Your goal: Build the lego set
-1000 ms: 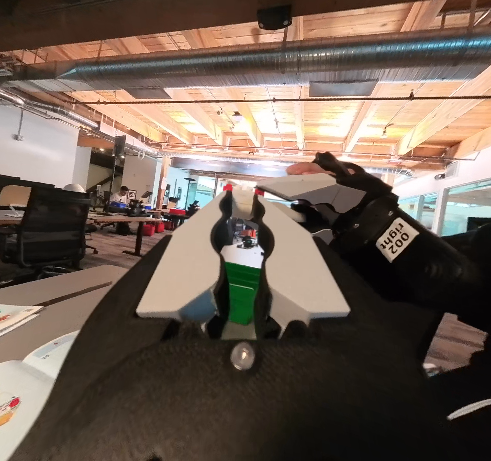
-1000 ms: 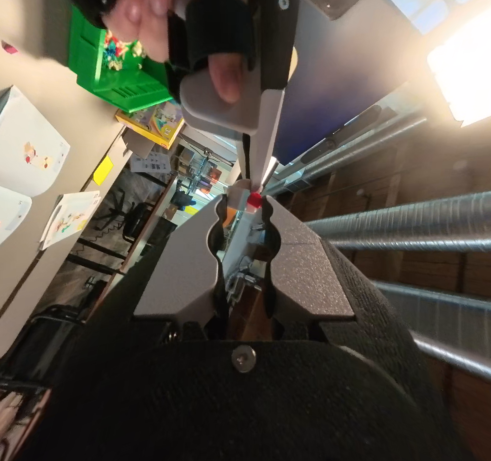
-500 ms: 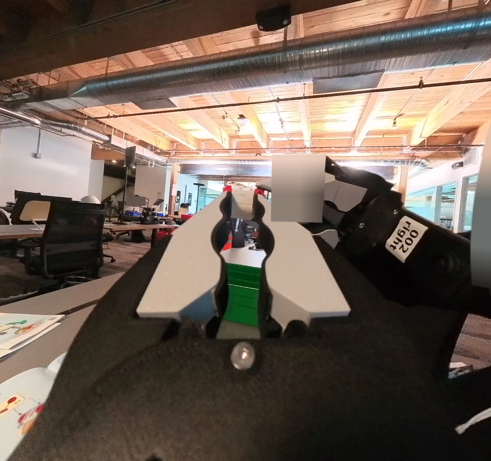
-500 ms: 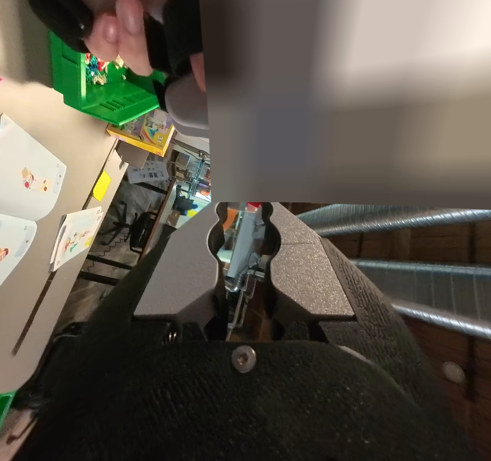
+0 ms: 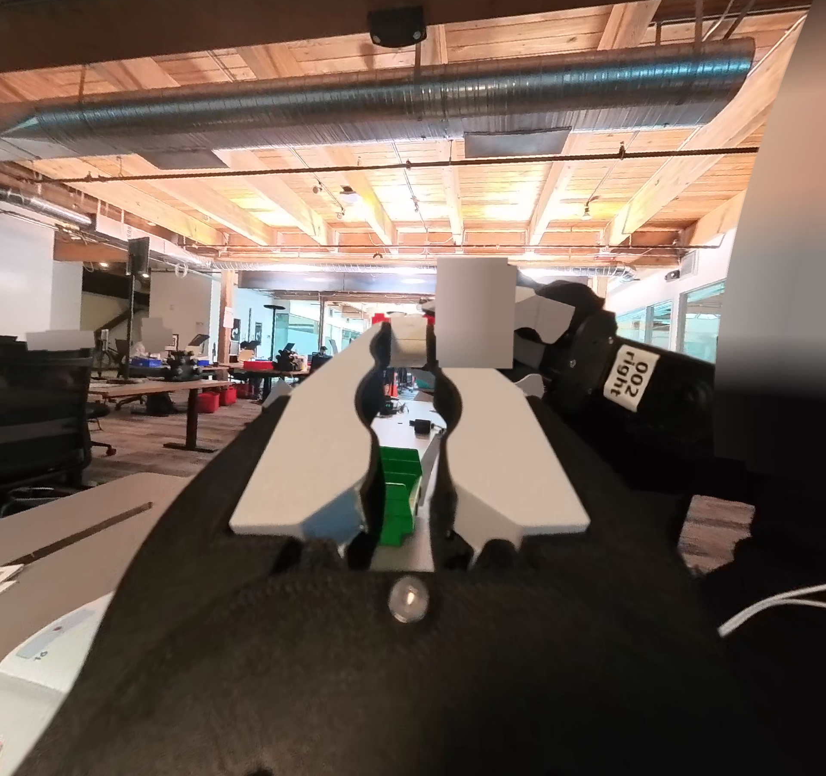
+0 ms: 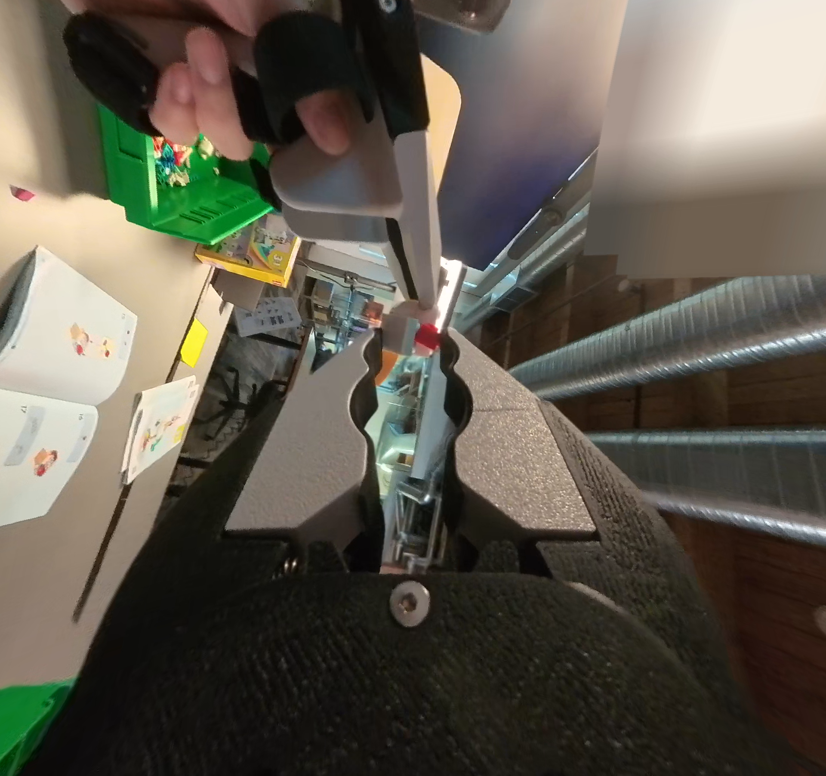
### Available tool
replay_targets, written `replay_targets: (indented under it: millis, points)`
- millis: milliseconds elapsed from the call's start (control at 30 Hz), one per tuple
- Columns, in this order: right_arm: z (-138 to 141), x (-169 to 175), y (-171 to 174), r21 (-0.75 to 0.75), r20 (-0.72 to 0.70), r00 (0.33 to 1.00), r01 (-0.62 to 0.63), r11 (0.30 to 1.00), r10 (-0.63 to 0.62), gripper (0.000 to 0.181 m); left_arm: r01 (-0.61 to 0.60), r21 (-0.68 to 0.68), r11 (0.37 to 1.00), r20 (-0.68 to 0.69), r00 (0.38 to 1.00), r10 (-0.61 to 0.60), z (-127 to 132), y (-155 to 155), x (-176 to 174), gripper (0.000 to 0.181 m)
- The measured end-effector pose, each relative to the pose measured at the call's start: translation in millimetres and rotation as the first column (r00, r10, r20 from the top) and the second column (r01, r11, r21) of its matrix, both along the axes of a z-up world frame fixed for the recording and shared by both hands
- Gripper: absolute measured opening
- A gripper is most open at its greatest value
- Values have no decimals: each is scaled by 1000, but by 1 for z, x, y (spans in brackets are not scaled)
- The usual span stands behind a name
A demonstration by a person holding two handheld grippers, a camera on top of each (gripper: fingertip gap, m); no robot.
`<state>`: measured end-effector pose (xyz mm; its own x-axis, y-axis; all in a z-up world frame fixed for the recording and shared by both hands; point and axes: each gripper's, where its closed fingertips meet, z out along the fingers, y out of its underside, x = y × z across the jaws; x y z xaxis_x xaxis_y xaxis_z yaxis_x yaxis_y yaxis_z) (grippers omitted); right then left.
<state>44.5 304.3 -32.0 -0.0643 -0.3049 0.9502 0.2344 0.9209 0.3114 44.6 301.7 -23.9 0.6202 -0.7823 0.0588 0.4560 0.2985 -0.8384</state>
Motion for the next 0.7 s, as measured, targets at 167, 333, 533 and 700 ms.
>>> replay_targets:
  millis: [167,333,533,700]
  points:
    - [0,2,3,100,3,1000,30,995,-31,24,-11,-36,999,4,1000,11,-1,3,3,15]
    - [1,3,8,224,-3,998,56,973,-57,25,-41,-67,997,-8,999,41,0,6,4,15]
    - [-6,1,7,314,10,999,38,949,-44,28,-98,-84,992,-58,994,93,-2,11,7,14]
    - [-4,2,4,144,-2,1000,8,990,-8,26,-92,-72,993,-53,995,88,0,10,8,15]
